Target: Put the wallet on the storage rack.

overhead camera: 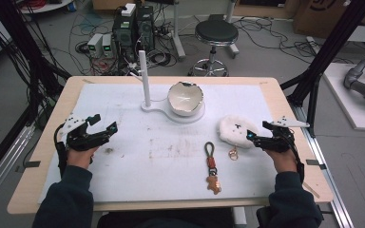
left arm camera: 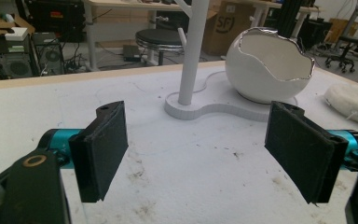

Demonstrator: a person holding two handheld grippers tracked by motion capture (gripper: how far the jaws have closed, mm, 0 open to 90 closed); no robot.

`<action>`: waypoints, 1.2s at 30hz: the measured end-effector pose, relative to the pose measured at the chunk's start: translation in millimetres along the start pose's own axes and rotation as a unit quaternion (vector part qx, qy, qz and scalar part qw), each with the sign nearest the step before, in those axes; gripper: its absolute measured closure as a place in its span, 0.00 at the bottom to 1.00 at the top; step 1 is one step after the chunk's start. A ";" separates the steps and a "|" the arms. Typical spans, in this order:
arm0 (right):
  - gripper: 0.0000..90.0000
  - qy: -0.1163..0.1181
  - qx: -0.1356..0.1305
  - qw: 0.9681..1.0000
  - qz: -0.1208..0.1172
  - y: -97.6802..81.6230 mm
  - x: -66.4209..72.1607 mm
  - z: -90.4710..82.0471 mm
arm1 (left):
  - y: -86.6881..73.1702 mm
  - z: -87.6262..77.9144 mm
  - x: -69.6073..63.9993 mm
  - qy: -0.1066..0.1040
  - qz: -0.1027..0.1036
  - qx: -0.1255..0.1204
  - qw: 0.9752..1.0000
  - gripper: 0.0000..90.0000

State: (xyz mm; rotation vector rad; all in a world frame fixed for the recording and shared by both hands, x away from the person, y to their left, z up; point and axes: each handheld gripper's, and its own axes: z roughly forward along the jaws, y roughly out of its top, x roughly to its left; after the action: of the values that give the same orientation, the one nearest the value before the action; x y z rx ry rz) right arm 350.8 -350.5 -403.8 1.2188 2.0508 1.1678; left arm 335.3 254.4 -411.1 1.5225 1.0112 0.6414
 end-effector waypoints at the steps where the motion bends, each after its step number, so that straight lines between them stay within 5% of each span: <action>1: 0.22 -0.001 -0.002 1.000 0.001 0.0 -0.3 -0.6 | 0.1 0.3 0.1 -0.001 0.001 -0.001 1.000 0.24; 11: 0.22 -0.017 0.009 1.000 0.016 -3.6 -6.2 0.8 | 0.3 4.1 -1.0 0.002 0.003 0.007 1.000 0.24; 16: 0.22 -0.028 0.036 0.999 0.015 -7.6 -5.3 4.7 | 3.1 7.9 -6.1 -0.002 0.014 0.008 1.000 0.24; 22: 0.22 -0.033 0.042 0.997 0.057 -11.0 -7.7 10.0 | 4.4 5.7 -6.1 -0.003 0.018 0.007 1.000 0.24; 25: 0.22 -0.037 0.051 0.996 0.061 -11.3 -7.8 13.6 | 4.5 4.8 -5.7 -0.006 0.021 0.009 1.000 0.24; 29: 0.22 -0.049 0.078 0.994 0.063 -12.5 -7.9 26.6 | 2.7 7.9 -3.2 -0.007 0.014 0.013 1.000 0.24; 30: 0.22 -0.054 0.108 0.990 0.068 -15.8 -9.9 37.2 | 1.7 10.0 -3.5 -0.010 0.015 0.020 1.000 0.24; 31: 0.22 -0.054 0.108 0.990 0.068 -15.8 -9.9 37.2 | 1.7 10.0 -3.5 -0.010 0.015 0.020 1.000 0.24; 32: 0.22 -0.043 0.135 0.986 0.092 -20.8 -14.9 45.5 | 1.4 10.8 -4.5 -0.009 0.018 0.023 1.000 0.24; 36: 0.23 -0.035 0.126 0.987 0.094 -23.4 -16.7 45.3 | 1.1 11.5 -5.5 -0.008 0.022 0.026 0.999 0.24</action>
State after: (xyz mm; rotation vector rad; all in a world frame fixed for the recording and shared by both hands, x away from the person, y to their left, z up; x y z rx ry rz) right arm 381.6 -351.4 -447.6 1.5807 2.1152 0.9498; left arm 342.6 243.9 -411.7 1.5967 0.9917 0.6357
